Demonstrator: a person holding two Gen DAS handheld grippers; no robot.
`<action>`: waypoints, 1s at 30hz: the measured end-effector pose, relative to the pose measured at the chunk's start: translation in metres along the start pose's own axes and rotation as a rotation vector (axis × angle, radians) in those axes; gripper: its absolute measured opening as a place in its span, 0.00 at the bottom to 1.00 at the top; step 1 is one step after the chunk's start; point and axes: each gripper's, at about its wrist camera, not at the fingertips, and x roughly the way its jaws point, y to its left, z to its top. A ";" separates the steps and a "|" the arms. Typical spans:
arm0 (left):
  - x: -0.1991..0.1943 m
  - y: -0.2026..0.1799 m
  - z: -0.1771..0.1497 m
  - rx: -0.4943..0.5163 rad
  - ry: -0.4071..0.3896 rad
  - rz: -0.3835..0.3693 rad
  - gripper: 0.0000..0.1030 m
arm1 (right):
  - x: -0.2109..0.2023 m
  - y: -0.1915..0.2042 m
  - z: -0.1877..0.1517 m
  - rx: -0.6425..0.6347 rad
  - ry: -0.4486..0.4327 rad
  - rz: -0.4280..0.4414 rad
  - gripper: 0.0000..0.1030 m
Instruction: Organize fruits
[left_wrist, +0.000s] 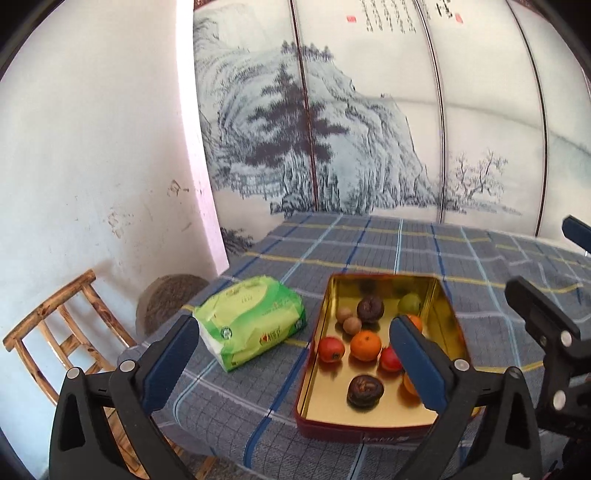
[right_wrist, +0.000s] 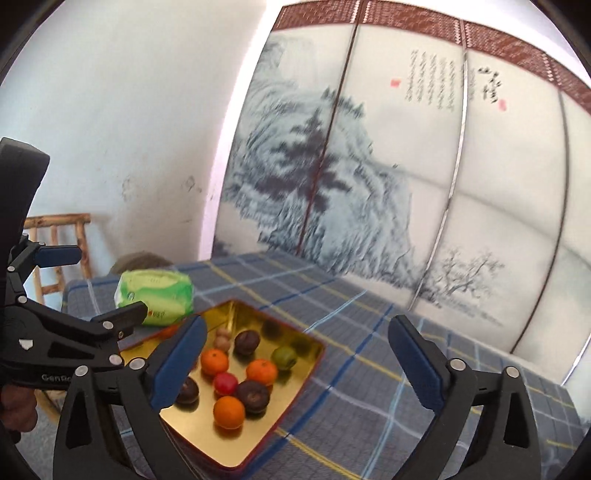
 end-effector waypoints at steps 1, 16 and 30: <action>-0.003 0.000 0.004 -0.007 -0.012 -0.006 1.00 | -0.005 -0.002 0.001 0.004 -0.014 -0.007 0.98; -0.042 -0.014 0.035 -0.012 -0.145 -0.033 1.00 | -0.033 -0.022 0.012 0.063 -0.078 -0.043 0.99; -0.049 -0.019 0.038 -0.029 -0.144 -0.055 1.00 | -0.041 -0.030 0.009 0.080 -0.076 -0.061 1.00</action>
